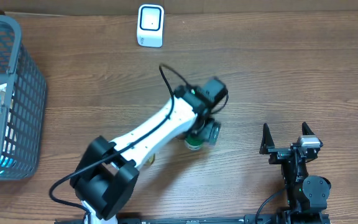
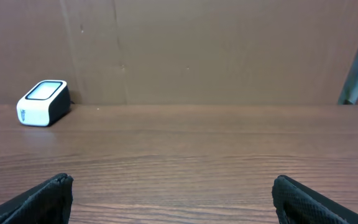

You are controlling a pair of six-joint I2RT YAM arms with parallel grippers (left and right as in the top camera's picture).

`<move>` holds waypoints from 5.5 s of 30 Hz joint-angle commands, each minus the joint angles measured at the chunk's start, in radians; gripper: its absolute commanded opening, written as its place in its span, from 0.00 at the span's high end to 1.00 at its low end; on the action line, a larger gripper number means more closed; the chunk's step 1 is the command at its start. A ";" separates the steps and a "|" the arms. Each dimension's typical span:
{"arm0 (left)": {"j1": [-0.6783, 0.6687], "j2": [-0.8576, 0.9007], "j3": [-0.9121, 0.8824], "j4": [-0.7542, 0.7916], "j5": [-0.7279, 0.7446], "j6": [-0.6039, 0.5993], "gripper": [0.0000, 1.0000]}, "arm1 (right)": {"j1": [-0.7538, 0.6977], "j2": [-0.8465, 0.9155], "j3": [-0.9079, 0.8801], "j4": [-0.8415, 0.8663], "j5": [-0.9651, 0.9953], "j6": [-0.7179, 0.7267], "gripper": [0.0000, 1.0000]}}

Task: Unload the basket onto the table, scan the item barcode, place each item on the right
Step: 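Place the green-capped jar beside the bottle and return left arm to basket, then reach the left gripper into the basket and grasp the small green packet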

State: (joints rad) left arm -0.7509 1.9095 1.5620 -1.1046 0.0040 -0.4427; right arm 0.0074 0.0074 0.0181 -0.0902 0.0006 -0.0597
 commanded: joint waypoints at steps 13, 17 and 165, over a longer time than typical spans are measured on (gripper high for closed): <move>0.367 -0.024 0.819 -0.336 -0.129 -0.066 0.01 | 0.005 -0.005 -0.010 0.006 0.005 -0.005 0.00; 0.536 -0.037 0.886 -0.410 -0.169 -0.304 0.01 | 0.005 -0.005 -0.010 0.006 0.005 -0.005 0.00; 1.647 0.076 -0.218 0.185 -0.265 -0.669 0.26 | 0.005 -0.005 -0.010 0.006 0.005 -0.005 0.00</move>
State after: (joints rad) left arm 0.8852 1.9621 1.3609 -0.9047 -0.2668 -1.2160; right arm 0.0071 0.0074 0.0185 -0.0898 0.0006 -0.0601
